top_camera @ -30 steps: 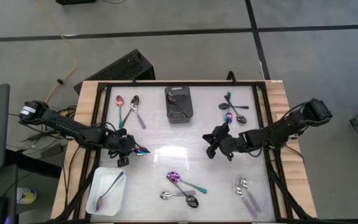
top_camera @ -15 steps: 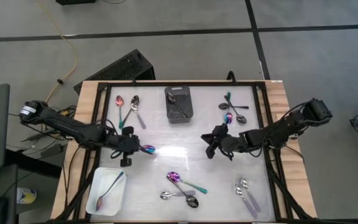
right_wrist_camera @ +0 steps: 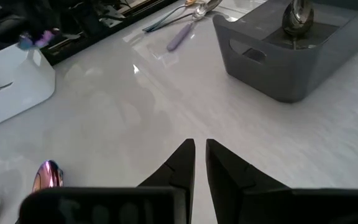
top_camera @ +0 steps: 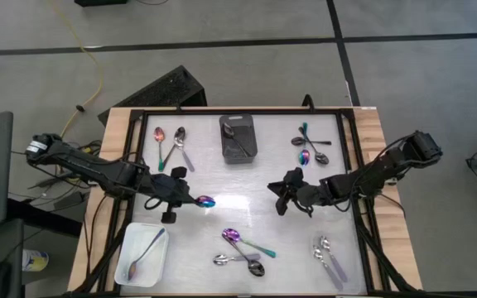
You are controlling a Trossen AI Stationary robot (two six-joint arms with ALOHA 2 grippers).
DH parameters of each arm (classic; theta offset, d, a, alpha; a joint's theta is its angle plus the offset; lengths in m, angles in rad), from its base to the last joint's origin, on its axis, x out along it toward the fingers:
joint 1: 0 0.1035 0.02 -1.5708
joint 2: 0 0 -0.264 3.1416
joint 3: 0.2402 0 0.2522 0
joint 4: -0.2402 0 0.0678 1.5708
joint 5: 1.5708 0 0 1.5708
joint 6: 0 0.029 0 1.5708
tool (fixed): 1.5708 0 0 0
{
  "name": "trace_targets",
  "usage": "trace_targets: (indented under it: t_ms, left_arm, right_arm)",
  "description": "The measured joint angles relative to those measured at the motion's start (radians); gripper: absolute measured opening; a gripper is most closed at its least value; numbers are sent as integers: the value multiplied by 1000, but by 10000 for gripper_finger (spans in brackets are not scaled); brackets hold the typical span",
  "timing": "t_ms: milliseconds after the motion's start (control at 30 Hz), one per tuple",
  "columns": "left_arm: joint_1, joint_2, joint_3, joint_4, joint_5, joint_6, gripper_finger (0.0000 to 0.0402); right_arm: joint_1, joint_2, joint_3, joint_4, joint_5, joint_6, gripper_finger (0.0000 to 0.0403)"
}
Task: Sort silverware by color (type)
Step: Put the blue spoon into the white bin
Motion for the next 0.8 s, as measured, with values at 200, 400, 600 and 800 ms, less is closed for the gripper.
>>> trace_targets:
  t_ms: [200,400,600,800]
  left_arm:
    - [-49,-70,2,43,21,11,5]
    - [-130,-171,2,110,19,3,5]
    - [-251,-236,2,153,69,-22,9]
    - [-421,-239,2,162,207,12,10]
  right_arm:
    - [-4,0,0,-5,0,-1,66]
    - [-15,0,0,-2,3,0,66]
    - [-20,0,0,-1,3,0,66]
    - [-20,0,0,-1,3,0,66]
